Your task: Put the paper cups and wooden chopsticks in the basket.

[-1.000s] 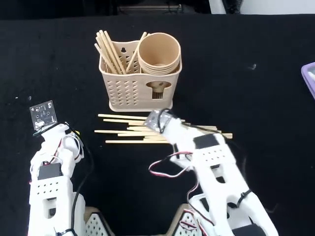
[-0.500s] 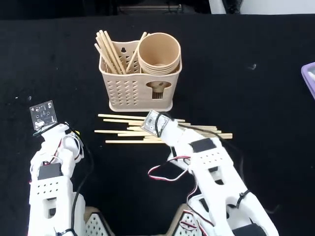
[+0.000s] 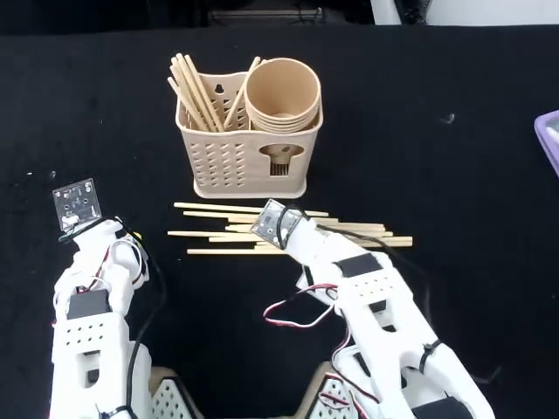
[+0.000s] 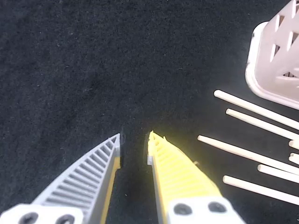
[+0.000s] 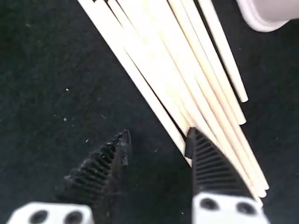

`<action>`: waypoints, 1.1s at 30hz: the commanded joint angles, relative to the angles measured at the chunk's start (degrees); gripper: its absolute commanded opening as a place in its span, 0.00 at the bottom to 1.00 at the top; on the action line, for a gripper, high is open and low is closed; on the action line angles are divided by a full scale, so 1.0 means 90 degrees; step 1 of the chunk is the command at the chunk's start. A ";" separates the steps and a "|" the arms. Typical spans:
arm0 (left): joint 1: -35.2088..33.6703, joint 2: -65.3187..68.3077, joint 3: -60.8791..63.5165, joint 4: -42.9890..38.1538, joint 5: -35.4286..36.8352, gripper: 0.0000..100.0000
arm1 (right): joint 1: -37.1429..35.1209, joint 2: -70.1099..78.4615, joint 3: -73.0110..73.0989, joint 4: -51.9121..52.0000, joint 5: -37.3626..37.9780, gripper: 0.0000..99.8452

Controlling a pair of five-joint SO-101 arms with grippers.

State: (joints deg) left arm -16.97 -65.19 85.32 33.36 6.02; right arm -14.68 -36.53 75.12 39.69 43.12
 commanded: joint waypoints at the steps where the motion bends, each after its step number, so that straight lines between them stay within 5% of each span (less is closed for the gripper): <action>1: 0.0005 -0.0078 -0.0063 -0.0107 0.0029 0.11 | 0.0068 -0.0230 -0.0024 0.0117 -0.0059 0.10; 19: 0.0034 -0.0078 -0.0073 -0.0117 0.0029 0.11 | 0.0078 -0.0230 -0.0991 0.1153 -0.0059 0.06; 25: 0.0034 -0.0078 -0.0063 -0.0117 0.0029 0.11 | 0.0039 -0.0181 -0.1011 0.0772 -0.0498 0.28; 33: 0.0034 -0.0078 -0.0063 -0.0117 0.0029 0.11 | 0.0049 -0.0181 -0.0239 -0.0205 -0.0498 0.23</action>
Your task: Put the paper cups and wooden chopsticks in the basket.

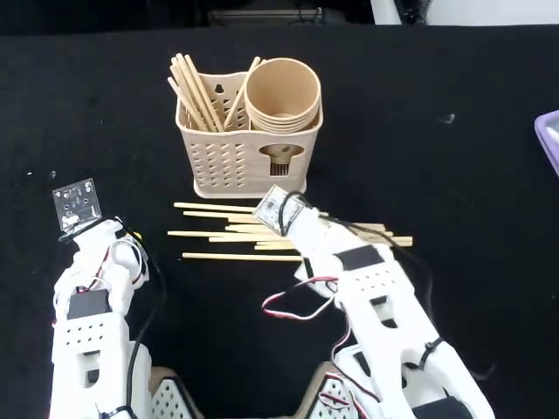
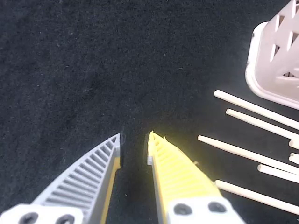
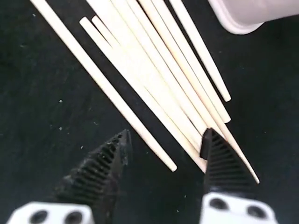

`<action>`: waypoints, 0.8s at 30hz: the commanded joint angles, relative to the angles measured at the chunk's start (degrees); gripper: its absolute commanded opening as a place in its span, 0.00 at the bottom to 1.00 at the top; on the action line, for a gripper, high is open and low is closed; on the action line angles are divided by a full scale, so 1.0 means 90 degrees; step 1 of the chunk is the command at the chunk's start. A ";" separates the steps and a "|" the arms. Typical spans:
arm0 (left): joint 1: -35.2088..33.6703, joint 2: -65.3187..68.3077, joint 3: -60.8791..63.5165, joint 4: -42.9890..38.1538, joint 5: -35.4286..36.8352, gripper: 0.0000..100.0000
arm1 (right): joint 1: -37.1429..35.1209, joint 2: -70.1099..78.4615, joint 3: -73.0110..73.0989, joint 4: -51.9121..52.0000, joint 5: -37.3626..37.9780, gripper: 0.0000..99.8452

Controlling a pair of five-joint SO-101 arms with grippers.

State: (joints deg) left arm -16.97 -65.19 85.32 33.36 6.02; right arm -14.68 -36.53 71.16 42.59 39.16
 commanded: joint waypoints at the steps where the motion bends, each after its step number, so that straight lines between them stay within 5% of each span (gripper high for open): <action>1: 0.0024 -0.0078 -0.0063 -0.0117 0.0029 0.11 | 0.0049 -0.0181 0.0269 -0.0606 -0.0059 0.23; 24: -0.0005 -0.0078 -0.0063 -0.0098 0.0029 0.11 | 0.0274 0.0532 0.0347 -0.1289 -0.0147 0.23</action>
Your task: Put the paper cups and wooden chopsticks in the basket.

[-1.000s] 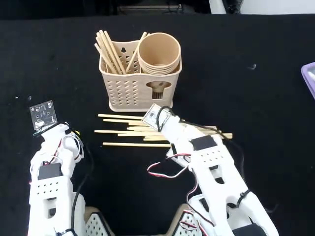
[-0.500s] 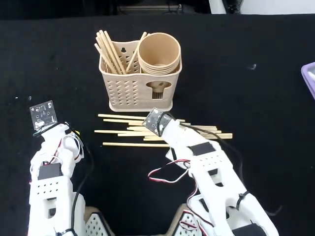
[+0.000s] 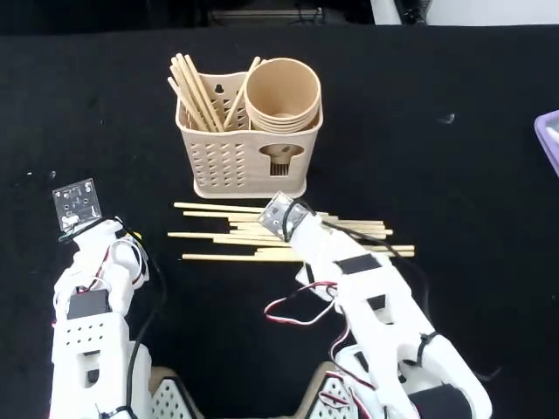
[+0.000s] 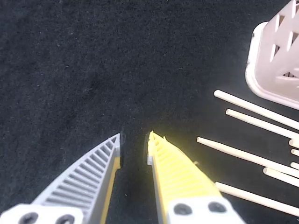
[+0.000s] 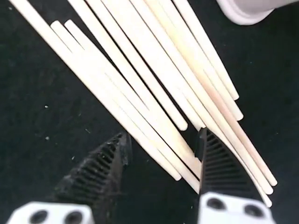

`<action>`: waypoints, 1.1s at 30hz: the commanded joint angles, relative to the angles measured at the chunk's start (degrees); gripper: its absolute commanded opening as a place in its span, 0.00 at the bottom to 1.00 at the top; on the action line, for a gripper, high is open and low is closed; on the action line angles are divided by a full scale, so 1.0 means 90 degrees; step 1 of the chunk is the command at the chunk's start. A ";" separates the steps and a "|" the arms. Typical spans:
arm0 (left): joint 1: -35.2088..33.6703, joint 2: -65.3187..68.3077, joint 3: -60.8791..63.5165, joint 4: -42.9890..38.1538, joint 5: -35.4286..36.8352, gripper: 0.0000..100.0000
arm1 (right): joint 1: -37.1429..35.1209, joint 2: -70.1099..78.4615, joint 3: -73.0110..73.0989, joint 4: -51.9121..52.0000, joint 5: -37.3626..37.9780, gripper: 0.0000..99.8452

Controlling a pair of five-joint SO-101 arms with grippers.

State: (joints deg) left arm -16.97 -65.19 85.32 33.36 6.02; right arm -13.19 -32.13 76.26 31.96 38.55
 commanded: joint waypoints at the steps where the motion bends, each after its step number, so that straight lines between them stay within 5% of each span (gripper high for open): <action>1: -0.0005 -0.0078 -0.0063 -0.0098 0.0029 0.11 | 0.0098 0.0054 -0.0220 -0.0098 -0.0078 0.23; 5: -0.0005 -0.0078 -0.0063 -0.0098 0.0029 0.11 | 0.0098 0.0044 -0.0181 -0.0068 -0.0078 0.22; 12: -0.0005 -0.0078 -0.0063 -0.0098 0.0029 0.11 | 0.0117 0.0034 -0.0132 -0.0088 -0.0127 0.06; 21: 0.0005 -0.0078 -0.0063 -0.0107 0.0029 0.11 | -0.0020 -0.1040 0.0464 -0.0059 -0.0127 0.05; 33: -0.0005 -0.0078 -0.0063 -0.0107 0.0029 0.11 | -0.0654 -0.2828 0.0132 0.2637 0.0908 0.05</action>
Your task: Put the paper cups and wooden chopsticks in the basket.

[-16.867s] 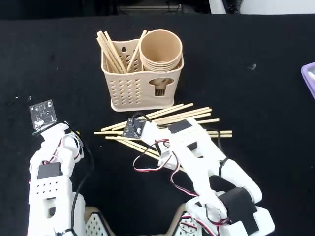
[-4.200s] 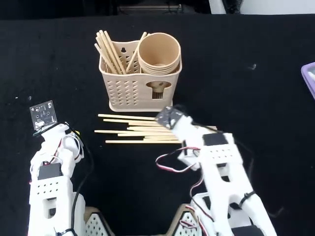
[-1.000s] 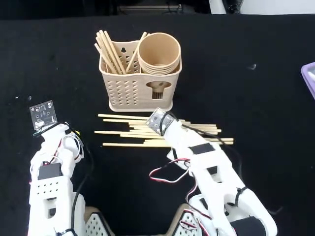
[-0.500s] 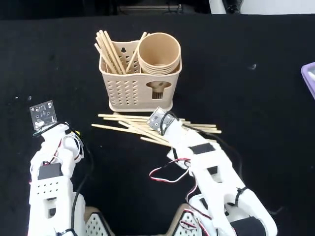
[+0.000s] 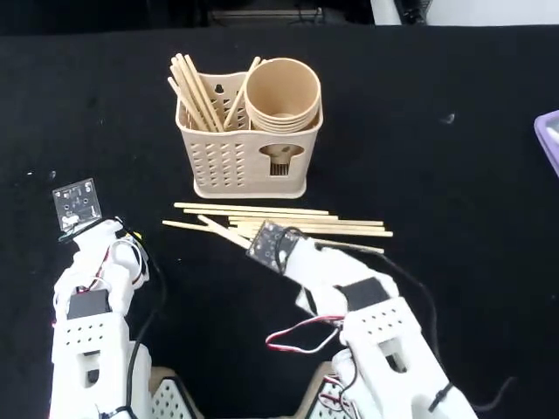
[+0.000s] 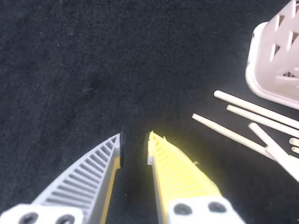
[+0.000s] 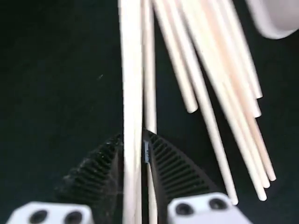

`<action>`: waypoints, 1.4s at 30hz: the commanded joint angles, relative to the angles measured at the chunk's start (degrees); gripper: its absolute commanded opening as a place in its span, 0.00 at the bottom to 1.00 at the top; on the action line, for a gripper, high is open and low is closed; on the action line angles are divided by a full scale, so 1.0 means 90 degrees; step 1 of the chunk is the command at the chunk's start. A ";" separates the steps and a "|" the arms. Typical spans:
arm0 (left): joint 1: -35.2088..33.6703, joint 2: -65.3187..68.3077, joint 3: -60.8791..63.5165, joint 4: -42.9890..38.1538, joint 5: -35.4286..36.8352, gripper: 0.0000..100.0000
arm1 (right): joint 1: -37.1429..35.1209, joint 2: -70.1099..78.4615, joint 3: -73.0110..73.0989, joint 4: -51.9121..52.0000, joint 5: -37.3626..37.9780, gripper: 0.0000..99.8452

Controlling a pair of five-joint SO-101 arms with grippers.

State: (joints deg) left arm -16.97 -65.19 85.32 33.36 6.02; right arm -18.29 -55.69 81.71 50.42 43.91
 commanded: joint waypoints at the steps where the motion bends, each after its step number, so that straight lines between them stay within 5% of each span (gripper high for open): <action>1: -0.0005 -0.0078 -0.0063 -0.0107 0.0029 0.11 | -0.0098 -0.0161 -0.0503 0.0654 0.0361 0.05; 11: -0.0005 -0.0078 -0.0063 -0.0107 0.0029 0.11 | -0.0078 0.0718 -0.0845 0.0674 0.0381 0.19; 26: -0.0005 -0.0078 -0.0063 -0.0107 0.0029 0.11 | -0.0098 0.2779 -0.1148 -0.0791 0.0117 0.19; 31: -0.0005 -0.0078 -0.0063 -0.0107 0.0029 0.11 | -0.0078 0.2984 -0.1490 -0.0791 0.0117 0.01; 42: 0.0024 -0.0078 -0.0073 -0.0107 0.0029 0.11 | -0.0107 0.0855 -0.2222 0.1231 0.0117 0.01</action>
State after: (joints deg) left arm -16.97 -65.19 85.32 33.36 6.02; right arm -18.64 -39.52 65.71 56.48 45.41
